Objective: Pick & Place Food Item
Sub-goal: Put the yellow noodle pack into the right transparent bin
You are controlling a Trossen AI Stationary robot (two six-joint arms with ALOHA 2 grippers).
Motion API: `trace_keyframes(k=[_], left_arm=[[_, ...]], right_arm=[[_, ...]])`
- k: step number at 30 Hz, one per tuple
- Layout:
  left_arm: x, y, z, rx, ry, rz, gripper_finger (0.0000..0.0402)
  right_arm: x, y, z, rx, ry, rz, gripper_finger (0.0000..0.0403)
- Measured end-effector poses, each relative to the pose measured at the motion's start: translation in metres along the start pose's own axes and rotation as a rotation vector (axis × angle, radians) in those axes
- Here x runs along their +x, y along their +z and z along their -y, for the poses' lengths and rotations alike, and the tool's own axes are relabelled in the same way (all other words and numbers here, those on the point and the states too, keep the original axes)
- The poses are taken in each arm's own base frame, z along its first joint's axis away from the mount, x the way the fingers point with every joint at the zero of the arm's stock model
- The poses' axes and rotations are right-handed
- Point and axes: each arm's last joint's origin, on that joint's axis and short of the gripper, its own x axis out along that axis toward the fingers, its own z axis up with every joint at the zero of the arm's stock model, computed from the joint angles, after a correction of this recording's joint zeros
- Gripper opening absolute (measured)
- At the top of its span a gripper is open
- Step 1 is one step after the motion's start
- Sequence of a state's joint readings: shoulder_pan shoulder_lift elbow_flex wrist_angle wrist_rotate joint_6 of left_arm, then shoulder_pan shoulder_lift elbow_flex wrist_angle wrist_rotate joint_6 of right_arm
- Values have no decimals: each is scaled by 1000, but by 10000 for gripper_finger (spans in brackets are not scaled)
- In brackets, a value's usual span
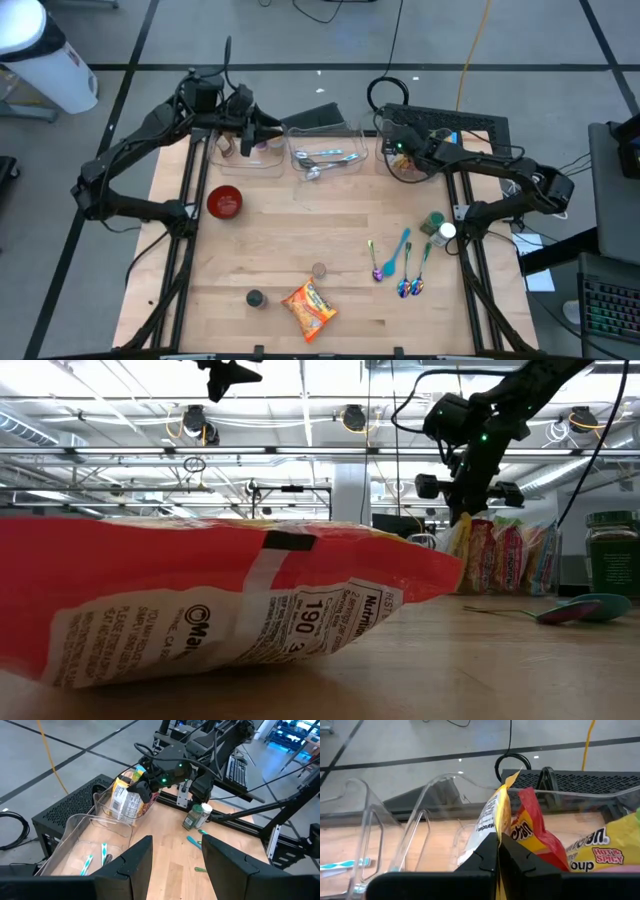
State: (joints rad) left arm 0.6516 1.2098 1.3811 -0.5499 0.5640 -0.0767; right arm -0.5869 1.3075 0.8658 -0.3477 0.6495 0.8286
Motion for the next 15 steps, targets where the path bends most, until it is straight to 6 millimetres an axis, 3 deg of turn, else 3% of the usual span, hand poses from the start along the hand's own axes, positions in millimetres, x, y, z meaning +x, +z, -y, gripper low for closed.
trace_keyframes(k=[7, 15], left_arm=[[2, 0, 2, -2, 11, -2, 177], [2, 0, 2, -11, 11, -2, 177]], right_arm=[[0, 0, 1, -7, -5, -4, 3], [0, -2, 2, -25, -22, -14, 47]])
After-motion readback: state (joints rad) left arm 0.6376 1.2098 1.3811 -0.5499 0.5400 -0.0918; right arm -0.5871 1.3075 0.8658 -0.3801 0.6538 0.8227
